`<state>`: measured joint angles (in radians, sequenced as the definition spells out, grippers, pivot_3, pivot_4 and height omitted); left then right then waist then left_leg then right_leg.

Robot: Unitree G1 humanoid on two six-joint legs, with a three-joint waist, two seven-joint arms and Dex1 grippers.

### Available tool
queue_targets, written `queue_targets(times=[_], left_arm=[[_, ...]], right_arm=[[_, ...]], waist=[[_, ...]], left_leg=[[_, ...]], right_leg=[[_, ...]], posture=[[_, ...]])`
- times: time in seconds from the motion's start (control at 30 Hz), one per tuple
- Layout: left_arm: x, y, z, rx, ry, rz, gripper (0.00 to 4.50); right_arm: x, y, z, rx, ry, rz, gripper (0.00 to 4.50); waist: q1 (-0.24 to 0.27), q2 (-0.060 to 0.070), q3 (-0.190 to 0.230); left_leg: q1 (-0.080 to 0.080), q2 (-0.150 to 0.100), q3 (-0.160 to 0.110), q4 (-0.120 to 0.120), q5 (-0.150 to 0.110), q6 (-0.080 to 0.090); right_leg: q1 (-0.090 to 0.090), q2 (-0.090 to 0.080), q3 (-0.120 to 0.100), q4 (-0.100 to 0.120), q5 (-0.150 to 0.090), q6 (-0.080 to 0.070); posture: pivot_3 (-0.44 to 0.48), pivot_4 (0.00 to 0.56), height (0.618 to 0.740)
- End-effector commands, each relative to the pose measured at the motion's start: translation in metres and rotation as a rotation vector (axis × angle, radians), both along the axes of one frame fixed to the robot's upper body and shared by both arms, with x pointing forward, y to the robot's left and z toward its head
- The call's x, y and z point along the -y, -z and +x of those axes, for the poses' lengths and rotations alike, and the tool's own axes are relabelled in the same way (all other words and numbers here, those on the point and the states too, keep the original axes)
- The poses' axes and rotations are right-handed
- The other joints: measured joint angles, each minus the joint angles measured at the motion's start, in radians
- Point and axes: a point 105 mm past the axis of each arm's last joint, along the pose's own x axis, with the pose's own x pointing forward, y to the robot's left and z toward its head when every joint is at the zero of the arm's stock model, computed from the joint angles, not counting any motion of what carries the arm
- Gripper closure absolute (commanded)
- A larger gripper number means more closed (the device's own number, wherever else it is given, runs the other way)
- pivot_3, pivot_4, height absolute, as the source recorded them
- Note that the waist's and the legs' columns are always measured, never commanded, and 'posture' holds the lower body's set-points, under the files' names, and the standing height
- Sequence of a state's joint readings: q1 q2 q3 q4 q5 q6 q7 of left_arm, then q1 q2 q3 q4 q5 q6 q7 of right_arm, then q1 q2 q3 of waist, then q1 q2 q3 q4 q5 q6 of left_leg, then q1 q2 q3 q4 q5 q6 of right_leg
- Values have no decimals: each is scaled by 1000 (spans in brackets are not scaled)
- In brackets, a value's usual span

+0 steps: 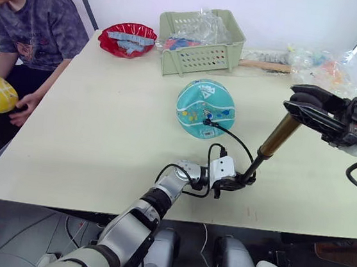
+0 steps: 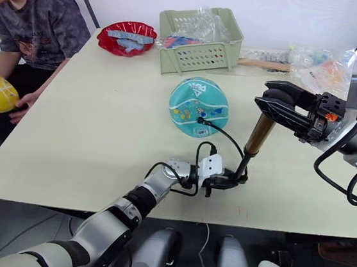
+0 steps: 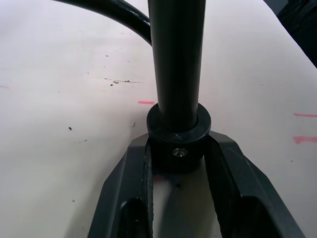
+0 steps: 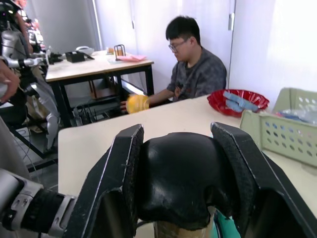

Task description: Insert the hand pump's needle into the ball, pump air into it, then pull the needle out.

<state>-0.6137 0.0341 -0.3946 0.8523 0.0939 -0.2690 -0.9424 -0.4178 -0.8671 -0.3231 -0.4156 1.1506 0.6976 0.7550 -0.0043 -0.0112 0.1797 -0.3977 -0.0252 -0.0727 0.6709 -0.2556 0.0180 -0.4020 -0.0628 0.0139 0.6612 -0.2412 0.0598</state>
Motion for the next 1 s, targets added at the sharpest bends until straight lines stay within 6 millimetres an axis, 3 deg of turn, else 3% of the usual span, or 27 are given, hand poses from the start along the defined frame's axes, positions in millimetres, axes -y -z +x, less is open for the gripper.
queue_targets(times=[0.03,0.2,0.33,1.0], left_arm=[[-8,24,-9,-75,-5,76,3495],[-7,24,-10,-69,1,77,3495],[-6,26,-11,-56,13,87,3495],[-7,30,-13,-44,22,114,3495]], right_arm=[[10,-39,-12,159,26,60,2840],[10,-44,-12,143,15,66,2840],[8,-29,-10,112,19,12,2840],[2,95,8,-186,66,-105,2840]], waist=[[0,0,0],[1,0,0],[1,0,0],[4,-11,-9]], left_leg=[[0,0,0,0,0,0],[0,0,0,0,0,0],[0,0,0,0,0,0],[7,1,-1,0,0,1]], right_leg=[[0,0,0,0,0,0],[0,0,0,0,0,0],[0,0,0,0,0,0],[7,0,-1,-1,0,0]], posture=[[0,150,740],[0,150,740],[0,150,740],[0,150,740]])
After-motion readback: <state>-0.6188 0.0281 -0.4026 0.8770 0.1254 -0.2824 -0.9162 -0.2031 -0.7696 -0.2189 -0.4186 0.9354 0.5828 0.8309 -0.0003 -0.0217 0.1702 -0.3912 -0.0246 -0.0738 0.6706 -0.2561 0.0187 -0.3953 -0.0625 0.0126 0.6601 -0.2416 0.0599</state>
